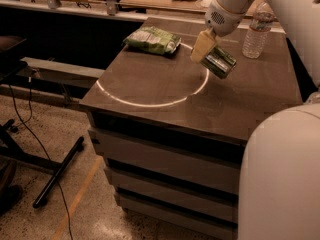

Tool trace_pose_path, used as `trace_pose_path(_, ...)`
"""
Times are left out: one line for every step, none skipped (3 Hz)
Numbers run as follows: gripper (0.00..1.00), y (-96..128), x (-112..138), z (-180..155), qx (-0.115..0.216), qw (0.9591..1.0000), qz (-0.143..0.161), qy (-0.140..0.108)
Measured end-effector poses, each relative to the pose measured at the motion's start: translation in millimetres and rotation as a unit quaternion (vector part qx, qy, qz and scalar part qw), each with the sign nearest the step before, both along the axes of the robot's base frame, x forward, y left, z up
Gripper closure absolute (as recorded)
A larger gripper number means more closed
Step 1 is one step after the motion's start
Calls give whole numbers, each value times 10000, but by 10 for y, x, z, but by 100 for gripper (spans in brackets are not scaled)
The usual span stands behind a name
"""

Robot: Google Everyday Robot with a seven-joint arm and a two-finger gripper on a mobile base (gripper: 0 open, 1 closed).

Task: Place green can upright

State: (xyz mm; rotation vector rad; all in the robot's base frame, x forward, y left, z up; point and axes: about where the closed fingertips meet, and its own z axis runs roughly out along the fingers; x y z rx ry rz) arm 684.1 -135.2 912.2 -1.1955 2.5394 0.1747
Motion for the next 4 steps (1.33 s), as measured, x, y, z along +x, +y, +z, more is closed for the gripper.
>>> trace_pose_path(100, -86, 87, -63, 680, 9977, 22, 5)
trace_pose_path(100, -258, 95, 260, 2323, 9724, -25, -215)
trace_pose_path(100, -468, 47, 563, 3289, 9431, -121, -465)
trace_pose_path(100, -458, 55, 631, 3439, 9375, -99, -518)
